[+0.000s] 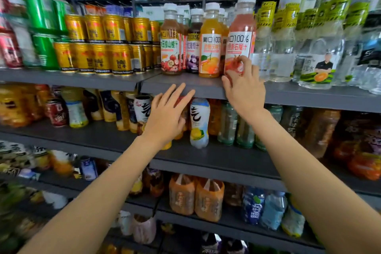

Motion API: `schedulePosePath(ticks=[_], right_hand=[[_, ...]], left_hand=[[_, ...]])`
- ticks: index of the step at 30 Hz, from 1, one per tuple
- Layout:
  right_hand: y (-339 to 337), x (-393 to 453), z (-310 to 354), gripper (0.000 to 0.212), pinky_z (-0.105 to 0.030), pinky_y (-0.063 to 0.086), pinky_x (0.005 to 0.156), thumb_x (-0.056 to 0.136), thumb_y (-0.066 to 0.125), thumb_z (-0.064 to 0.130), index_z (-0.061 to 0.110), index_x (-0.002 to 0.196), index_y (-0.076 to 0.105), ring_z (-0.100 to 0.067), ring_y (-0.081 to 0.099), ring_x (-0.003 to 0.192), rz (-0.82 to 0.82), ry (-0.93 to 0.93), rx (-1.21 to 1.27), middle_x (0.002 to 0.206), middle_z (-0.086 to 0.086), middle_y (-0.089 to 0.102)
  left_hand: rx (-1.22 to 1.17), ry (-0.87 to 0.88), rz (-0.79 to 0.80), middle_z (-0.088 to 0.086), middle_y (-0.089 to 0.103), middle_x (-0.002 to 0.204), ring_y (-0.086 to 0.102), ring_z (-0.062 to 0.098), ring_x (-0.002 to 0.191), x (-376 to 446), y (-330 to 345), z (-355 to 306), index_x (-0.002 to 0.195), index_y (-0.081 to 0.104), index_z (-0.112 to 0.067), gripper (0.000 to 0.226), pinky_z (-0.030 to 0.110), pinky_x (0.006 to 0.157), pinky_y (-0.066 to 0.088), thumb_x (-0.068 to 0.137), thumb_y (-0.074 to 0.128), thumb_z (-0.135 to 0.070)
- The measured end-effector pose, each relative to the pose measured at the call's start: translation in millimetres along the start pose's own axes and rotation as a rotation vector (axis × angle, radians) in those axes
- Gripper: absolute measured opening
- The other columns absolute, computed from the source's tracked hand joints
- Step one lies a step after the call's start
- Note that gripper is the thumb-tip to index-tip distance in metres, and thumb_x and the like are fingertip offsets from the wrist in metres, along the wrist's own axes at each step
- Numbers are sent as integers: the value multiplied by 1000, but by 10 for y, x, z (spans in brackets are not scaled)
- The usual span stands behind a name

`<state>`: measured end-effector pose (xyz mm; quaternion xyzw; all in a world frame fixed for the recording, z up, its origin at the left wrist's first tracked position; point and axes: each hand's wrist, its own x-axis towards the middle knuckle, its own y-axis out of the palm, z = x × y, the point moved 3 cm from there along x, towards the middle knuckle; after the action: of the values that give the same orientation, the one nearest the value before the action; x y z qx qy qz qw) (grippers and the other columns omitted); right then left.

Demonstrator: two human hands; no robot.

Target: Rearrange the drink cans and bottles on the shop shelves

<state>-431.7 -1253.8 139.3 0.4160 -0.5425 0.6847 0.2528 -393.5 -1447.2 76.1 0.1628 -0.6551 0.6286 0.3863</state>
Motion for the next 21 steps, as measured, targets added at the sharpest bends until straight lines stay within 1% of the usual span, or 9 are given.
schedulePosePath(ticks=[2,5,8,11,13,15,16,18,21], right_hand=[[3,-11,43,39,-45,48,77,97,38,37,11,106,66,-33,38,124,-6,17,-12,143,-13,37],[-38,9,52,35,-45,46,80,98,40,31,11,109,67,-32,37,126,17,-1,25,145,-9,35],[-77,51,32,31,-41,42,91,98,42,23,6,113,64,-31,39,124,56,30,140,144,-10,36],[-115,82,-6,34,-40,32,104,98,43,21,8,126,57,-36,35,130,22,189,218,147,-19,27],[-127,89,15,38,-43,30,107,99,41,26,15,134,50,-36,32,134,111,244,217,152,-18,18],[-110,62,67,39,-47,34,104,100,38,30,20,137,46,-32,41,128,239,226,177,154,-10,17],[-108,50,92,39,-50,33,103,100,37,31,22,137,45,-32,42,127,258,212,143,153,-8,18],[-95,27,143,38,-51,28,102,100,36,32,23,136,47,-33,39,127,223,210,58,149,-7,25],[0,-61,258,38,-48,28,100,99,36,32,17,133,47,-35,34,126,80,262,-50,144,-11,30]], left_hand=[[-34,38,15,5,28,152,22,26,141,-46,-30,144,145,32,-23,67,46,109,18,79,41,-14],[-47,110,7,5,31,151,25,25,139,-39,-77,233,143,36,-21,66,40,106,15,77,42,-15],[-86,164,12,9,39,145,33,31,133,22,-125,280,139,44,-19,64,48,104,24,75,44,-16],[-121,218,-21,10,48,138,37,29,124,73,-153,340,132,52,-19,60,50,98,32,73,47,-15],[-130,238,-50,9,51,134,34,25,119,86,-135,367,129,55,-19,59,50,95,35,71,49,-14],[-136,232,-65,8,52,133,35,25,118,80,-98,368,129,55,-20,59,50,94,37,71,49,-14],[-140,218,-64,8,51,134,36,26,119,71,-76,365,130,54,-20,59,50,94,37,71,49,-13],[-142,194,-65,9,49,137,38,29,123,32,-33,356,132,52,-20,60,51,96,35,72,49,-13],[-129,201,-57,7,46,140,36,28,126,-49,-28,386,134,49,-21,59,47,101,27,76,48,-14]])
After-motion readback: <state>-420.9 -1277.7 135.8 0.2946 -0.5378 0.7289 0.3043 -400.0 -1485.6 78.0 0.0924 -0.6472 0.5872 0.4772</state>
